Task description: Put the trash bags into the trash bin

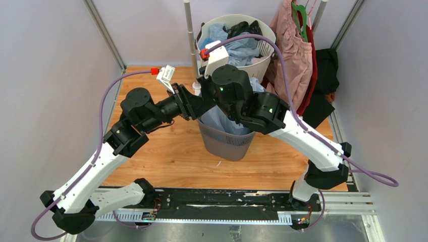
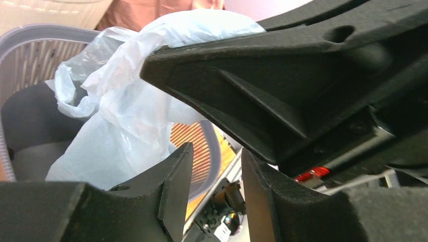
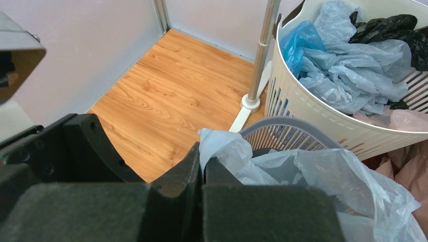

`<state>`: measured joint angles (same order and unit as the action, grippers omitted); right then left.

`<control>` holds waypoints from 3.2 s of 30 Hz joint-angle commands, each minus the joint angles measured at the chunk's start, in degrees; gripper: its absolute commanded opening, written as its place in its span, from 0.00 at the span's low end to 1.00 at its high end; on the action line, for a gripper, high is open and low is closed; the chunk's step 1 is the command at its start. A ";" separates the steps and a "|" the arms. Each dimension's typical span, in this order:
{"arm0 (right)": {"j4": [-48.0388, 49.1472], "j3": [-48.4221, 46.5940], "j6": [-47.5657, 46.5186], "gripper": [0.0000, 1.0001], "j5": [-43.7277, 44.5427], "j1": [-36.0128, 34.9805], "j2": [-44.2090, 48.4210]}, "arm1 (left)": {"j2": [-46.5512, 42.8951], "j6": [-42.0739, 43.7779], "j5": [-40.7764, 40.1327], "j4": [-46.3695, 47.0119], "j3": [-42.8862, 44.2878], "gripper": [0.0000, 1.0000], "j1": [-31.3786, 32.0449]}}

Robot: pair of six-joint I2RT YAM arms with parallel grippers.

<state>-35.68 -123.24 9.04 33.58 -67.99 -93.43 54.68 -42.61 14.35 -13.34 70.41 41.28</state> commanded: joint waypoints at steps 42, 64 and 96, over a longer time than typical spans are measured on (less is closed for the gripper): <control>2.11 8.00 8.83 0.00 -6.63 0.19 5.40 | -3.23 17.72 -31.52 22.38 -9.03 0.43 13.00; 2.02 8.14 9.45 0.00 -8.66 0.13 4.31 | -0.94 16.68 -28.89 30.26 -8.80 0.46 13.56; -9.44 11.36 -0.95 0.72 -5.05 12.78 22.69 | -15.08 21.76 -30.28 5.08 -6.03 0.01 14.09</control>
<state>-41.10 -113.69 11.16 27.81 -61.41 -73.23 41.45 -22.74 -11.84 1.48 61.28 55.00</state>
